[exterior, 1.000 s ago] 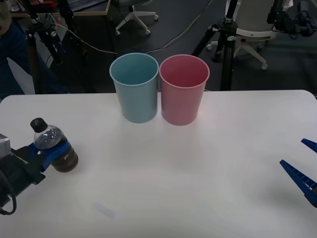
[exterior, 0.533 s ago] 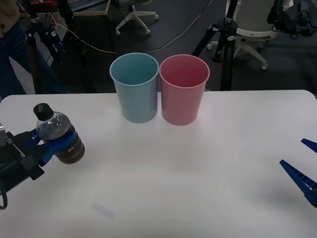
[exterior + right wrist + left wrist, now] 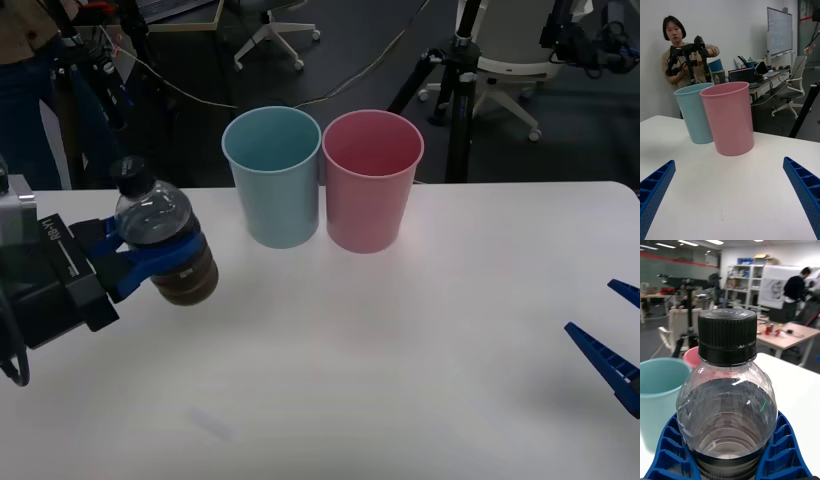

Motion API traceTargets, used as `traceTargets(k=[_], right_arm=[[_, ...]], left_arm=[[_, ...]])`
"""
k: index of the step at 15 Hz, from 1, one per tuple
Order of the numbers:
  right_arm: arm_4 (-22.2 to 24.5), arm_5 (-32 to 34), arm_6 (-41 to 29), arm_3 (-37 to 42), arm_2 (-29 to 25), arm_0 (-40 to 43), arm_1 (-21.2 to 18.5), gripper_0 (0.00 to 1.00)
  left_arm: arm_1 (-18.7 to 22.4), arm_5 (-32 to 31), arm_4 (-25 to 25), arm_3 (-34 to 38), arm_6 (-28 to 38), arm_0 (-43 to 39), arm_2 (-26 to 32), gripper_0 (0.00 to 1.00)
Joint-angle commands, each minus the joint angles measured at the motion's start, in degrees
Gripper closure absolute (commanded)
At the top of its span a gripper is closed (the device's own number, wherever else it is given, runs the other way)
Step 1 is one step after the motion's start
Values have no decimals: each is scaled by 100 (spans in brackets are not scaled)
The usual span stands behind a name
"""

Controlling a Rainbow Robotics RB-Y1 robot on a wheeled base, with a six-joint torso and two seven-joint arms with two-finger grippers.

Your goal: Grasp the object on the table and drop it into the matching bin: aluminum can to the light blue bin, PET bottle to the pink bin.

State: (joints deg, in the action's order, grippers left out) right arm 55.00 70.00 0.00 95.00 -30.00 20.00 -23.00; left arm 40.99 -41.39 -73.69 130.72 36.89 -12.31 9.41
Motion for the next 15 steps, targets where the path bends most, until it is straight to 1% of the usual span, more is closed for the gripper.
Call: traceTargets(k=[1, 4, 6, 11, 13, 15], right_arm=[[0, 0, 0, 0, 0, 0, 0, 0], [0, 0, 0, 0, 0, 0, 0, 0], [0, 0, 0, 0, 0, 0, 0, 0], [0, 0, 0, 0, 0, 0, 0, 0], [0, 0, 0, 0, 0, 0, 0, 0], [0, 0, 0, 0, 0, 0, 0, 0]], left_arm=[[41, 9, -506, -12, 758, 906, -422, 100], [182, 9, -770, -232, 1567, 1873, -844, 100], [182, 9, -945, -425, 1672, 2312, -1020, 100], [155, 26, -1086, -1225, 1875, 3587, -1582, 100], [41, 123, -1227, -1559, 1954, 3973, -1767, 100], [-240, 132, -1508, -1893, 2033, 4281, -1820, 100]])
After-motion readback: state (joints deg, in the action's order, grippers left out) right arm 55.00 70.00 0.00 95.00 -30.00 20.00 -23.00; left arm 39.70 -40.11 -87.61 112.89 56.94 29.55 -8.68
